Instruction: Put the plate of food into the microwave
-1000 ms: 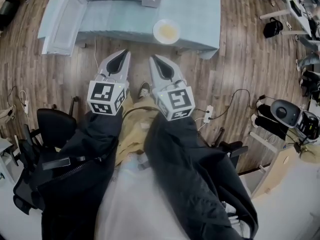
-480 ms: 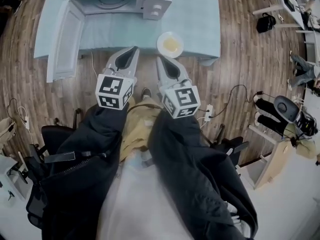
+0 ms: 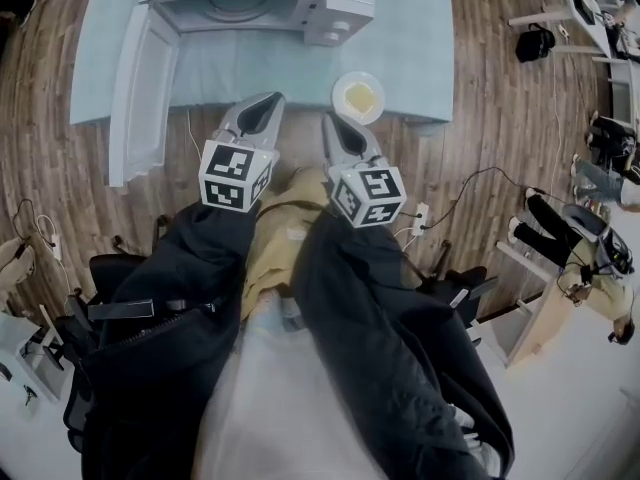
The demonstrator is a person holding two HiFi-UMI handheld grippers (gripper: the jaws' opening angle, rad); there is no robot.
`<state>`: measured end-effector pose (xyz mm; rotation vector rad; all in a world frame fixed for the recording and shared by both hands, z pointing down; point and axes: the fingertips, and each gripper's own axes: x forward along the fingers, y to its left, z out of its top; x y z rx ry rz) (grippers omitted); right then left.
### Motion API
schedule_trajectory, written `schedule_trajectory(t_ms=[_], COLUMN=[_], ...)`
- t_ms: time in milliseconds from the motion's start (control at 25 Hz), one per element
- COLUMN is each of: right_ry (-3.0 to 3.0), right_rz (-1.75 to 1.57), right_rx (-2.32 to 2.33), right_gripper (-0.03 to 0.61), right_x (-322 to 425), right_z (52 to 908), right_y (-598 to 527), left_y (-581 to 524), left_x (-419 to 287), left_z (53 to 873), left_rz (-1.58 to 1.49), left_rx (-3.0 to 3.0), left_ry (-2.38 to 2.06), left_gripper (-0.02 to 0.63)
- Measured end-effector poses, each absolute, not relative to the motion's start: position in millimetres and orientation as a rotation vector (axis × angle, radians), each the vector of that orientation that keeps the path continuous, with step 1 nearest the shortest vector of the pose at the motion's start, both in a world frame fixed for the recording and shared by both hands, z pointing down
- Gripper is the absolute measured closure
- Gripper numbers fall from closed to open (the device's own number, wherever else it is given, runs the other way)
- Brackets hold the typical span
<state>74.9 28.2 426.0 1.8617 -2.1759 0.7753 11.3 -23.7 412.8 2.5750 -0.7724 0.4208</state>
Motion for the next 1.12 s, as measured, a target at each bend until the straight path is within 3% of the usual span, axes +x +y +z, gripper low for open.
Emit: schedule_trajectory(t_ms=[400,1040,1120], right_ry=[-2.113,-1.827,-1.792], right_rz=[0.926,1.377,1.426], right_rx=[1.707,1.916,1.951], right_gripper=[0.580,0.577,0.522], right_x=[103.3,215.1,225.2], right_z=[500.8,606.9,616.7], right_y=[42.6,74.7,76.8], left_y=[-4.0,27.9,31.7], left_x=[30.9,69.0,72.2], left_z=[481.5,559.9,564.8], left_rz=[0.588,0.778,0.791], left_rx=[2.441,2.261,2.249], left_ry=[-0.770,-0.740,-0.733], left_gripper=[0.617,0.617,0.618])
